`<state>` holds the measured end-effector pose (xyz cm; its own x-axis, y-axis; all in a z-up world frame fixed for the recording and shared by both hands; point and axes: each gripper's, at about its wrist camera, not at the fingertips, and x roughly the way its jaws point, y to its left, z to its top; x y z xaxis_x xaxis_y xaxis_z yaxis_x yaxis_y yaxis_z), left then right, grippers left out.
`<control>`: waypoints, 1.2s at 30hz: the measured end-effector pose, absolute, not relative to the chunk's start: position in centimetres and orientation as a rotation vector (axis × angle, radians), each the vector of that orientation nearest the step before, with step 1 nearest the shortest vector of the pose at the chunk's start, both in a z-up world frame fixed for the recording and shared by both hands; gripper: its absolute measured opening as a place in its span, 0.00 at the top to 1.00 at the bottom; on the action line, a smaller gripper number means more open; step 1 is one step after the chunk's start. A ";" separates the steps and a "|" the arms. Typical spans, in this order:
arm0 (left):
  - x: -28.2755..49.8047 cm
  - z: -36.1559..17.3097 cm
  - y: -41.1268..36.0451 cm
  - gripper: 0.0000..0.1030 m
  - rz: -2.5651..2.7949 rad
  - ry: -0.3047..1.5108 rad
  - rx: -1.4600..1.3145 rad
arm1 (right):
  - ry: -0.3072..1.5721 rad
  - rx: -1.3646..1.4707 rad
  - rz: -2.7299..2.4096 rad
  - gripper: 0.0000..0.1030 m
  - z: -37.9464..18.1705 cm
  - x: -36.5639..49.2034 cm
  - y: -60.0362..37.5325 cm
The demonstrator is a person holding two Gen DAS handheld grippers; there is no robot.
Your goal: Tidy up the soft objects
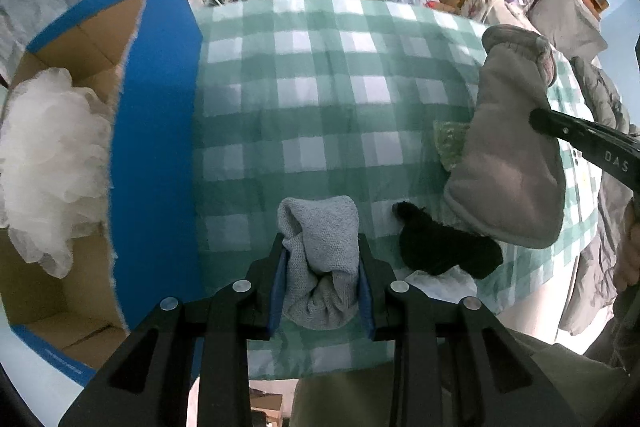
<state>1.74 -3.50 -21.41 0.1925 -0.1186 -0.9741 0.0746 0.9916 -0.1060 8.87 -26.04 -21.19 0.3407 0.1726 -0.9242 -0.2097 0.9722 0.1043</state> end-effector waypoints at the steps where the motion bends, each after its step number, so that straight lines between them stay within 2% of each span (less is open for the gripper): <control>1: 1.7 -21.4 -3.6 0.70 -0.134 1.365 -0.036 | 1.190 -0.040 0.249 0.92 -20.9 8.8 -26.0; 15: 2.2 -17.7 -3.5 0.70 -0.118 1.287 -0.058 | 1.114 -0.056 0.292 0.92 -16.6 8.5 -25.2; 36: 1.9 -13.7 -1.2 0.70 -0.069 1.206 -0.080 | 1.053 -0.087 0.374 0.92 -13.3 8.6 -22.2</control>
<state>1.91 -1.23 -13.72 0.3552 -0.0959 -0.9299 0.0105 0.9951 -0.0986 8.56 -22.19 -13.28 0.4386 0.2596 -0.8604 -0.3417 0.9336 0.1076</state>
